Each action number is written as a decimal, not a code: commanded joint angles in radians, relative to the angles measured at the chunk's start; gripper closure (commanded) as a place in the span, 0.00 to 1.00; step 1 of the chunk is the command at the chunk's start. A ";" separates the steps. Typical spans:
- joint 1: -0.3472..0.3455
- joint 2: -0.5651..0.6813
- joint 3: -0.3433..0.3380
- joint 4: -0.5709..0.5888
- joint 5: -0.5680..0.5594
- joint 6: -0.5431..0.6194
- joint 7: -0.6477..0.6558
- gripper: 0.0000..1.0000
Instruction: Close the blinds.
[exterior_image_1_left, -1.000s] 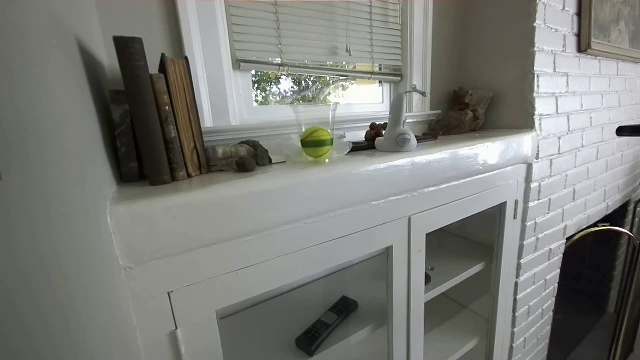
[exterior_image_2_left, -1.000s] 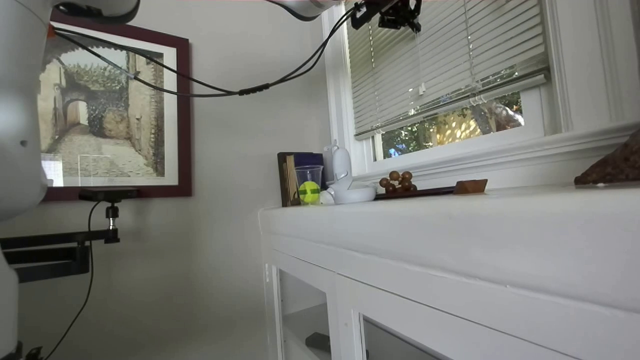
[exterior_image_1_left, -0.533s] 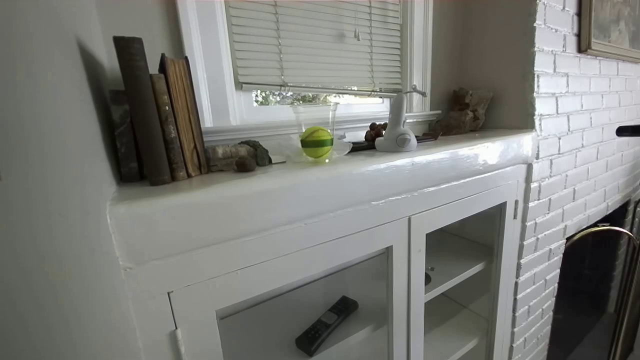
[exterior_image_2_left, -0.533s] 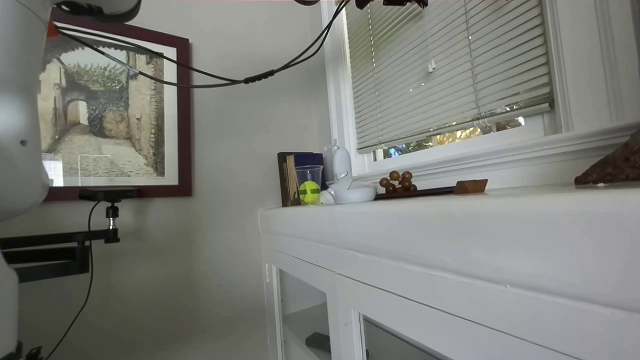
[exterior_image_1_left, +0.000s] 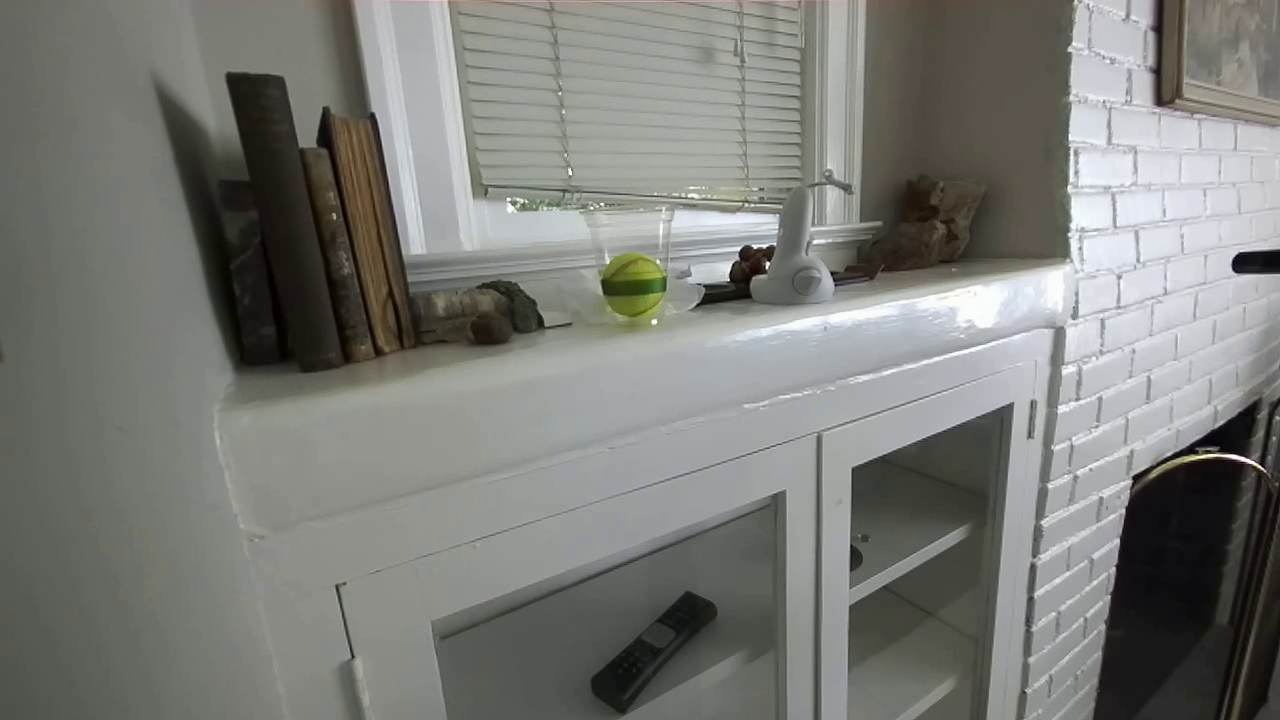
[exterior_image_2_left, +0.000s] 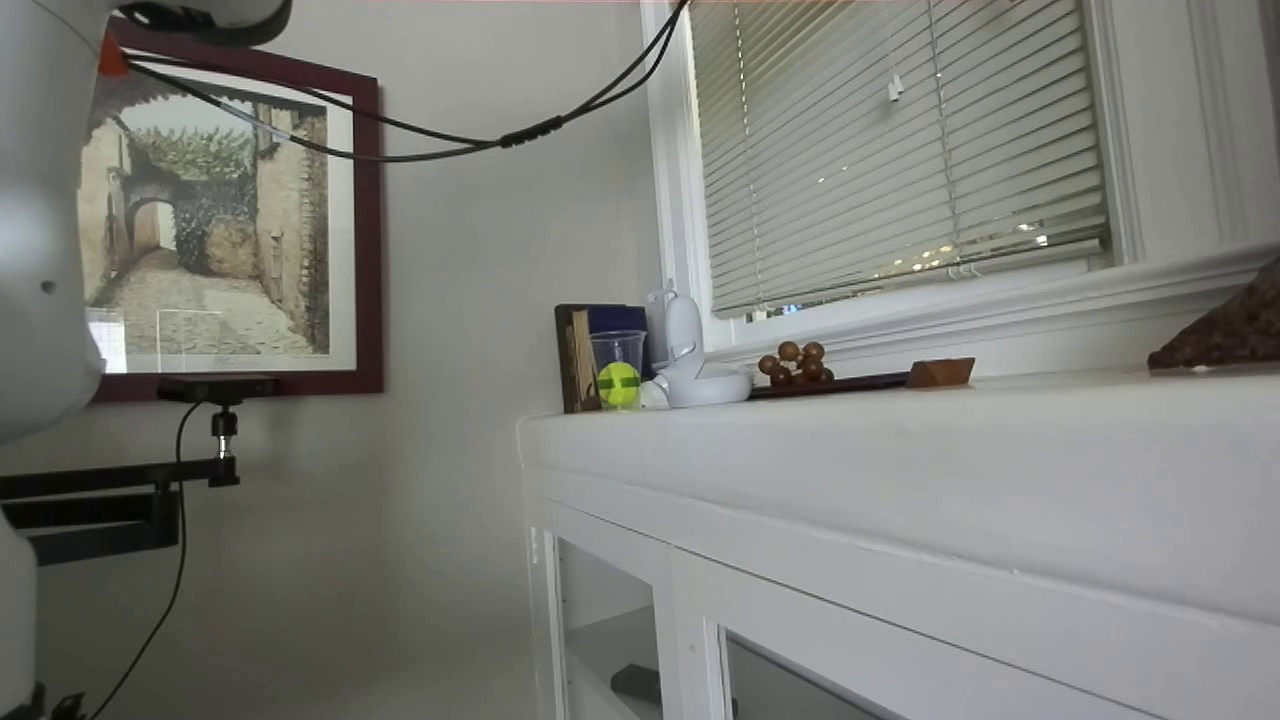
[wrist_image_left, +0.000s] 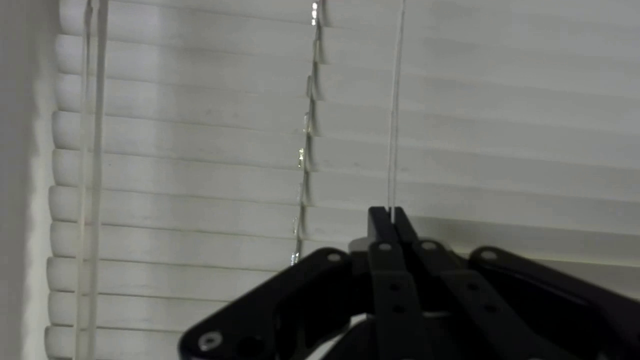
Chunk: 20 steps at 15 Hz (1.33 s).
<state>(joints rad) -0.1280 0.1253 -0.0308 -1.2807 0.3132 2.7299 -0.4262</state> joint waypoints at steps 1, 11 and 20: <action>-0.007 0.035 -0.009 0.057 0.000 0.011 0.008 1.00; 0.004 0.033 0.030 0.032 0.033 -0.035 -0.039 1.00; 0.002 0.030 0.091 0.021 0.054 -0.048 -0.078 1.00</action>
<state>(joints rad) -0.1213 0.1527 0.0377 -1.2629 0.3134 2.7127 -0.4550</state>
